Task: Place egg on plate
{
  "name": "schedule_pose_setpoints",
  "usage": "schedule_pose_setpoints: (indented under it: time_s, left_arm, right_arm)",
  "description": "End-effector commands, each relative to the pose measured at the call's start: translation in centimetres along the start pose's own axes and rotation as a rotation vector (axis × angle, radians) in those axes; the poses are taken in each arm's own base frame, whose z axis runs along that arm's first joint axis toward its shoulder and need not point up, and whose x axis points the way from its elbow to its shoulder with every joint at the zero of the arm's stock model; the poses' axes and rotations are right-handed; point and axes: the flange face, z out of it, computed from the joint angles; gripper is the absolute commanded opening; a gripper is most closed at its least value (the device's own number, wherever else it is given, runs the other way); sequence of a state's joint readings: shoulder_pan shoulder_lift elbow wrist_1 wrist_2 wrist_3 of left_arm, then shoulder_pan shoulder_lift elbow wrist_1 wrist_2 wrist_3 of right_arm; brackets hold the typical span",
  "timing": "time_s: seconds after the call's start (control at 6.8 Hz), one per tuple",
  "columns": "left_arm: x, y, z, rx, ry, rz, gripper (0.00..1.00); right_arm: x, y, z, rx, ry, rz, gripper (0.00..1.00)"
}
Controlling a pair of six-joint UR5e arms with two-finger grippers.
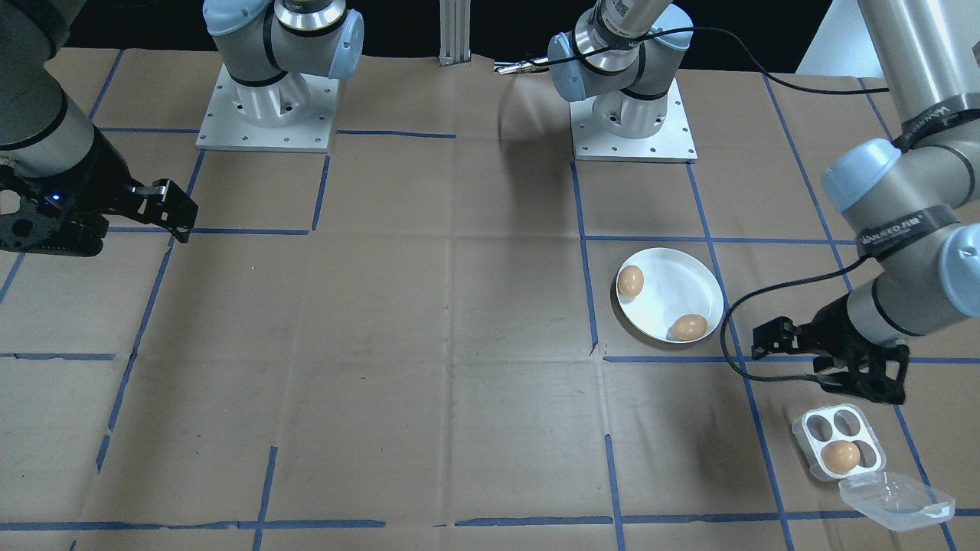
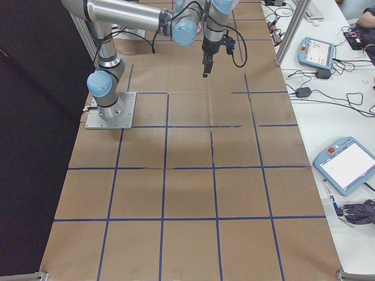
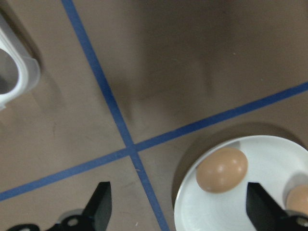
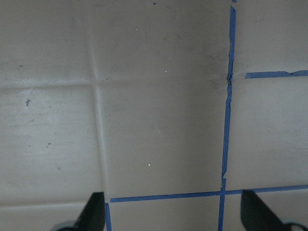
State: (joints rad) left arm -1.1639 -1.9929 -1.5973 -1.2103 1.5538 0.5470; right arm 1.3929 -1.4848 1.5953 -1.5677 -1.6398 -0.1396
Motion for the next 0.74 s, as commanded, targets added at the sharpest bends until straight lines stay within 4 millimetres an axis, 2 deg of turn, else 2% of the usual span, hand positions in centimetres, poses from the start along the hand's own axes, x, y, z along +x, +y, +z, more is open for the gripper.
schedule_pose_setpoints:
  time_s: [0.0,0.15,0.44,0.59]
  left_arm:
    - [-4.3,-2.6,0.3,0.024,-0.006,-0.418,0.98]
    - [-5.3,-3.3,0.7,0.028,-0.005,-0.581,0.98]
    - [-7.5,-6.5,2.3,0.066,-0.017,-0.607,0.98]
    - [-8.5,-7.5,2.8,0.085,-0.046,-0.592,0.98]
  right_arm:
    - [0.0,0.0,0.0,0.0,0.0,0.0,1.0]
    - [0.0,0.0,0.0,0.0,0.0,0.0,1.0]
    - [0.0,0.0,0.0,0.0,0.0,0.0,1.0]
    - [0.0,0.0,0.0,0.0,0.0,0.0,1.0]
